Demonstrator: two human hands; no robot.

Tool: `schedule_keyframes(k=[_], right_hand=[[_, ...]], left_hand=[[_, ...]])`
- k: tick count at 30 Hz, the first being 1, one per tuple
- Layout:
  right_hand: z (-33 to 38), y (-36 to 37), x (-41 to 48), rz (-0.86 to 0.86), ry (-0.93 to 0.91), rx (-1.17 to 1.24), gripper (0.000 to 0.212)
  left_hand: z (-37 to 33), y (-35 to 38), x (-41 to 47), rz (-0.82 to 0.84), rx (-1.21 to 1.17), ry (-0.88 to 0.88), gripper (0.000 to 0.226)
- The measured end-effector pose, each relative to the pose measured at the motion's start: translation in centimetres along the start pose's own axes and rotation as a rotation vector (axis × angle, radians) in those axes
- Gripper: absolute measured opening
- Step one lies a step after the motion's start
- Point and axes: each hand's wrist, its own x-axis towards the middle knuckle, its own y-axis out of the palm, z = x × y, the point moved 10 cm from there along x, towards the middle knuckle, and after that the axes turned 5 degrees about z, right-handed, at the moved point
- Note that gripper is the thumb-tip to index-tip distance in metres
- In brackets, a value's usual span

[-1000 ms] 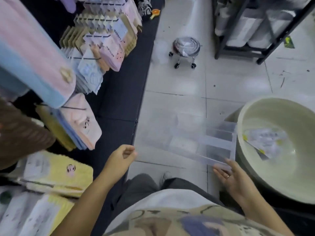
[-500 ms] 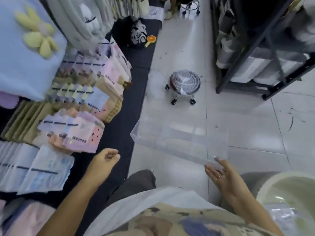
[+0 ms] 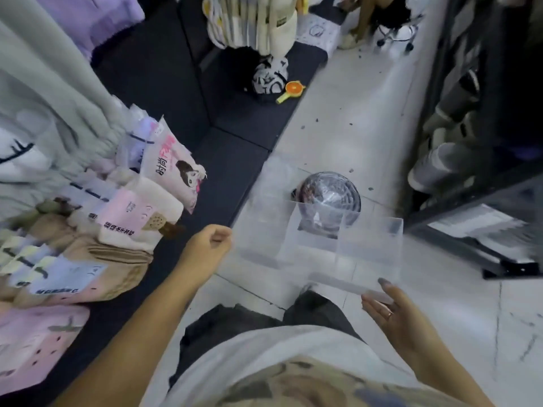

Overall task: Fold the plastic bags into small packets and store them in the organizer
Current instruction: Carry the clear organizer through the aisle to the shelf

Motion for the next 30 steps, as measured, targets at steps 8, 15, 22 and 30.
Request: schedule_keyframes(k=[8, 15, 22, 30], right_hand=[[17.8, 9.5, 18.1, 0.218, 0.100, -0.356, 0.052], [23.7, 21.3, 30.0, 0.354, 0.133, -0.452, 0.030], [26.1, 30.4, 36.9, 0.451, 0.271, -0.564, 0.018], [26.6, 40.9, 48.3, 0.605, 0.225, -0.826, 0.017]], left_hand=[[-1.6, 2.4, 5.1, -0.198, -0.162, -0.290, 0.015], [-2.9, -0.3, 13.3, -0.346, -0.248, -0.382, 0.017], [-5.8, -2.6, 20.3, -0.446, -0.312, -0.392, 0.015], [-5.1, -2.4, 27.1, -0.629, -0.371, -0.477, 0.016]])
